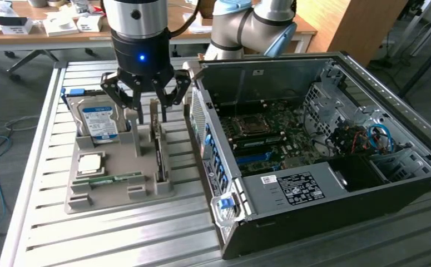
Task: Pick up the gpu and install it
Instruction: 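Pick up the gpu and move the gpu toward the slot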
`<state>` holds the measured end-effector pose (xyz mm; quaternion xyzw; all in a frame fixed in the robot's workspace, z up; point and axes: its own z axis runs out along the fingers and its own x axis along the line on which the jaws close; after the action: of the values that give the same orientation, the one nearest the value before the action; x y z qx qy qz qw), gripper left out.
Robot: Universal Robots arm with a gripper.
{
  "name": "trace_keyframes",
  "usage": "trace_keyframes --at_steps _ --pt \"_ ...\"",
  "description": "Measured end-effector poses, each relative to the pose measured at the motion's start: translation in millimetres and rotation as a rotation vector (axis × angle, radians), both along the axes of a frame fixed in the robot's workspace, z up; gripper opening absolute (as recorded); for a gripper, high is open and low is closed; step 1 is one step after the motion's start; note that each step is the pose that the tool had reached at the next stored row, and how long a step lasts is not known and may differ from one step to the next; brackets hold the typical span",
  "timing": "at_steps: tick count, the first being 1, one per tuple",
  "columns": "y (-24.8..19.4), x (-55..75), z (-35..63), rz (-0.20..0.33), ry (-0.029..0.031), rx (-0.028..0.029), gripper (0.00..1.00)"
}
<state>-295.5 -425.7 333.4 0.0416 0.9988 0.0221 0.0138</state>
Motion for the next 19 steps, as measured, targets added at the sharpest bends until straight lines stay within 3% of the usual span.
trace_keyframes --at_steps 7,19 --pt "0.0 0.0 -5.1 0.0 0.0002 -0.0001 0.47" --pt "0.0 0.0 -5.6 0.0 -0.0001 0.0002 0.47"
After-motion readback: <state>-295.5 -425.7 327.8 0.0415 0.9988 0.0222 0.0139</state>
